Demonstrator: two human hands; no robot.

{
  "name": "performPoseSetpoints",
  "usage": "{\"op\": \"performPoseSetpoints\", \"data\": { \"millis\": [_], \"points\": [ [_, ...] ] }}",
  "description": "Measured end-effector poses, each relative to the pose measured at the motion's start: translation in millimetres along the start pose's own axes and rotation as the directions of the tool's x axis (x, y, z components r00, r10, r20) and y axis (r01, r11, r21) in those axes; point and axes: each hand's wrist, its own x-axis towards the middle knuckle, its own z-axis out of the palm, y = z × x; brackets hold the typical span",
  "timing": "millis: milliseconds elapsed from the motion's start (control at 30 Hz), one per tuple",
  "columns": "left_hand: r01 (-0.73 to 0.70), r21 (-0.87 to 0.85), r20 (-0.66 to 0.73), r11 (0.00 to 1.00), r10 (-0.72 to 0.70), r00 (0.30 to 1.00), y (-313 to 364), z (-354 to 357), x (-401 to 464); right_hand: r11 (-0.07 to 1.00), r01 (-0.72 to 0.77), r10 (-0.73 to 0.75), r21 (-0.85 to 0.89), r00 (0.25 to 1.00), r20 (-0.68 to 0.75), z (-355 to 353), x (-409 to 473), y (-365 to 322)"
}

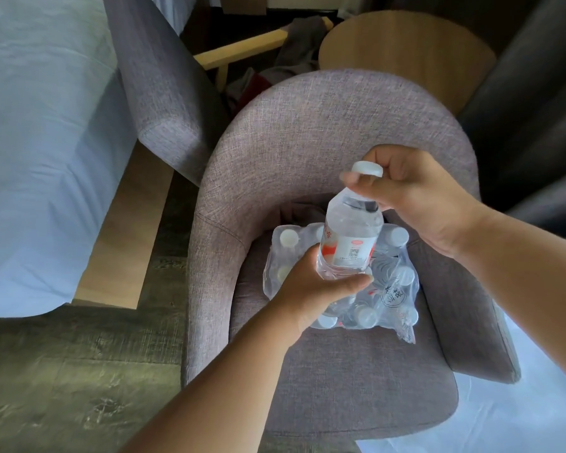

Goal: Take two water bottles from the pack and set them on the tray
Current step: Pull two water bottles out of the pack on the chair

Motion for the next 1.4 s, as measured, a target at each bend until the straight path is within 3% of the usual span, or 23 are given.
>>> {"op": "performPoseSetpoints", "data": {
  "millis": [100,133,167,200,233,300,367,433,567,667,833,900,1133,1233,1400],
  "points": [
    [-0.011,-0.066,-0.047,0.998,0.008,0.999,-6.2,-2.0,2.6,0.953,-0.121,0.139,0.277,0.989,-0.049,0.8,-17.8,18.2],
    [-0.008,-0.085,-0.060,0.996,0.003,0.998,-6.7,-2.6,2.9,0.941,-0.176,0.211,0.290,0.973,-0.094,4.1,-26.4,29.9],
    [-0.010,-0.093,-0.064,0.996,0.005,0.998,-6.5,-2.8,3.6,0.958,-0.232,0.258,0.170,0.954,-0.153,7.8,-34.9,44.0],
    [-0.013,-0.090,-0.058,0.996,0.007,0.998,-6.0,-2.9,4.1,0.954,-0.291,0.273,-0.067,0.941,-0.198,10.9,-43.9,58.6],
    [-0.014,-0.081,-0.049,0.997,0.010,0.999,-5.3,-2.5,4.0,0.885,-0.324,0.272,-0.336,0.943,-0.192,15.2,-53.3,70.7],
    [-0.011,-0.069,-0.030,0.998,0.009,1.000,-3.8,-1.5,3.2,0.651,-0.225,0.264,-0.725,0.963,-0.061,27.3,-67.8,86.4],
    [-0.001,-0.072,-0.030,0.997,-0.002,1.000,-2.5,-0.4,2.4,0.494,-0.088,0.214,-0.865,0.977,0.023,39.4,-70.7,96.7],
    [0.003,-0.075,-0.036,0.997,-0.005,0.999,-2.1,-0.2,1.5,0.452,-0.116,0.192,-0.885,0.981,-0.030,50.8,-64.2,100.2],
    [0.006,-0.101,-0.045,0.995,-0.011,0.999,-2.3,-1.4,0.3,0.506,-0.314,0.232,-0.804,0.947,-0.224,65.0,-46.4,100.7],
    [-0.004,-0.112,-0.022,0.994,0.002,1.000,-0.5,-1.6,-0.1,0.510,-0.226,0.211,-0.830,0.968,-0.134,53.5,-41.4,103.5],
    [-0.019,-0.151,-0.045,0.988,0.012,0.999,0.1,-0.6,-3.3,0.399,-0.091,0.209,-0.912,0.978,-0.007,28.0,-51.2,85.9],
    [-0.026,-0.159,-0.052,0.987,0.017,0.998,-1.3,-0.6,-2.4,0.427,-0.055,0.176,-0.902,0.984,0.023,14.0,-54.5,68.5],
    [0.020,-0.185,-0.035,0.983,-0.027,0.999,-4.4,-1.3,-3.7,0.732,-0.059,0.044,-0.679,0.998,-0.040,-63.1,-49.5,-22.9],
    [0.034,-0.174,-0.027,0.984,-0.040,0.999,-4.3,1.0,-2.0,0.887,-0.040,-0.005,-0.460,0.995,-0.096,-73.1,-17.1,-19.2],
    [0.074,-0.160,0.047,0.984,-0.067,0.997,-5.7,-1.7,0.7,0.943,-0.195,0.133,-0.269,0.964,-0.232,-56.1,27.4,27.6]
  ]
}}
